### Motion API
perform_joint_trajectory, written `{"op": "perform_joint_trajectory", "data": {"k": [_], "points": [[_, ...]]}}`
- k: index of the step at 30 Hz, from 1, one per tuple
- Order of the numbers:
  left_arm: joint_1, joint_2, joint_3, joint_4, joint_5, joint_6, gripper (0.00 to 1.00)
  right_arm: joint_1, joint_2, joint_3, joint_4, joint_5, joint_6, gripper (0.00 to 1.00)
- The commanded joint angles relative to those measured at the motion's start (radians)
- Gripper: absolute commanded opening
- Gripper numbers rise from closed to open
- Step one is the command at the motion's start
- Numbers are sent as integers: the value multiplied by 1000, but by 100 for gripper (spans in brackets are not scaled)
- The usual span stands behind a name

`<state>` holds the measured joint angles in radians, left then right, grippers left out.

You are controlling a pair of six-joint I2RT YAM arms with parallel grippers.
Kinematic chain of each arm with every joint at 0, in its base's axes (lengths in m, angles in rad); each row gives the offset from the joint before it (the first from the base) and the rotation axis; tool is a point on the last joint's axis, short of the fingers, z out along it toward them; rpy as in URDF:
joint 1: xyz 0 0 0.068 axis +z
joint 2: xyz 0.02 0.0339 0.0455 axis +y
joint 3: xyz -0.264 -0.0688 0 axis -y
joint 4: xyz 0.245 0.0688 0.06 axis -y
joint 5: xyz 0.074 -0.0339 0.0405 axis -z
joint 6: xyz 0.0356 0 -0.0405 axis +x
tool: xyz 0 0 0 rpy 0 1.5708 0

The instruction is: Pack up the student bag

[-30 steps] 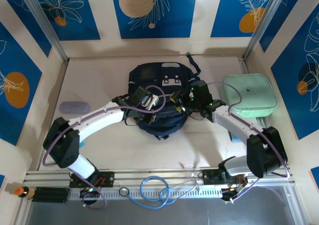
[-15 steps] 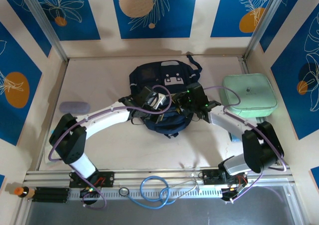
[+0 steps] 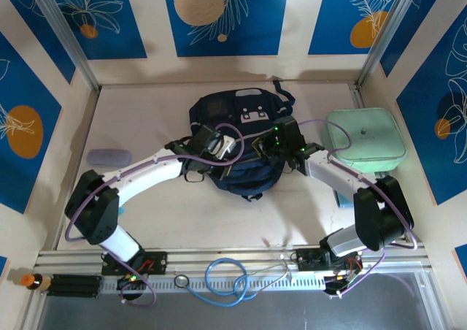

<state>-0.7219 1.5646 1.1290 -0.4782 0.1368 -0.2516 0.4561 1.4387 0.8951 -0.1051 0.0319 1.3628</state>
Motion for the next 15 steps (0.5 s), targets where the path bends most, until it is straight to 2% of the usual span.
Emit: {"op": "perform_joint_trajectory", "data": {"k": [1, 9, 15], "points": [[59, -47, -21, -99, -99, 33, 0, -40, -50, 30, -31, 33, -67, 6], [132, -44, -61, -148, -104, 31, 0, -62, -61, 45, -41, 1, -88, 4], [209, -14, -35, -119, -91, 54, 0, -65, -76, 45, -35, -19, -101, 1]]}}
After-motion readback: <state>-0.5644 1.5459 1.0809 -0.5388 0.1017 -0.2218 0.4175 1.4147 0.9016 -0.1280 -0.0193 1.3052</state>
